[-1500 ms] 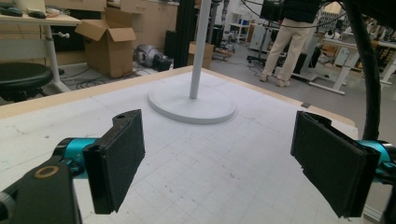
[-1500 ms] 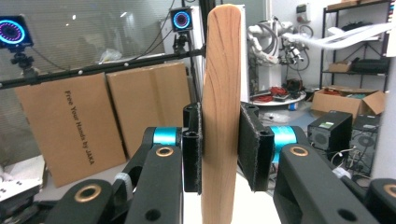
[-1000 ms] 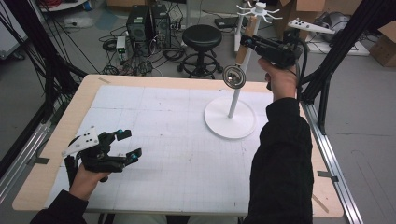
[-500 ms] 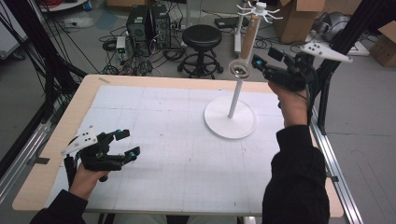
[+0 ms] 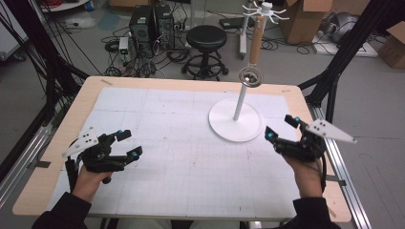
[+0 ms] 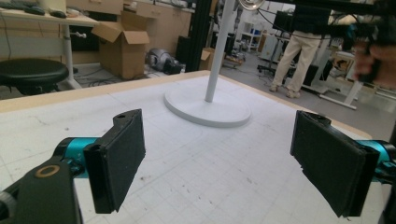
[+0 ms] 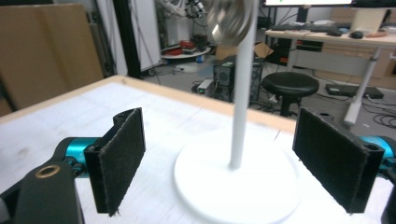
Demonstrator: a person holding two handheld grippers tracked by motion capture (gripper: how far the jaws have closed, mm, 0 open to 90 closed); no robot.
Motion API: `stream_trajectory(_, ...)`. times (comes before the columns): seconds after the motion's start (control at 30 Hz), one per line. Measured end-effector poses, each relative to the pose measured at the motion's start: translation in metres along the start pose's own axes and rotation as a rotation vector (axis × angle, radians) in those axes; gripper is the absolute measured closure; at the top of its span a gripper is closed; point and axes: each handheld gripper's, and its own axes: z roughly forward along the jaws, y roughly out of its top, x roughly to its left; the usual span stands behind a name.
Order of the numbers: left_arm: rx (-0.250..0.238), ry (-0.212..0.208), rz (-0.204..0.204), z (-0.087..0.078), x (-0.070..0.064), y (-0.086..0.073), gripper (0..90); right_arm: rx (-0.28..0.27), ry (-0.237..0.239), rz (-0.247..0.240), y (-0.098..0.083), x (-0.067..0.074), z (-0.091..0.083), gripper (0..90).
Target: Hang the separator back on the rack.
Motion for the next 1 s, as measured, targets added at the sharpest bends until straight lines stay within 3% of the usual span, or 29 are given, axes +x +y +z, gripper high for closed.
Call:
stream_trajectory(0.17, -0.009, -0.001, 0.005, -0.002, -0.003, 0.0, 18.3, 0.039, 0.012, -0.005, -0.037, 0.023, -0.018, 15.8)
stream_trajectory(0.37, -0.021, -0.012, -0.004, -0.006, -0.006, -0.001, 18.8, 0.047, 0.021, -0.021, -0.059, 0.037, -0.031, 15.9)
stream_trajectory(0.57, -0.04, -0.013, -0.014, -0.009, -0.008, -0.001, 19.1, -0.008, -0.002, 0.002, -0.055, 0.032, -0.043, 15.8)
stream_trajectory(1.0, -0.03, -0.013, -0.008, -0.009, -0.009, -0.001, 19.2, -0.016, -0.012, 0.047, -0.06, 0.025, -0.047, 15.8)
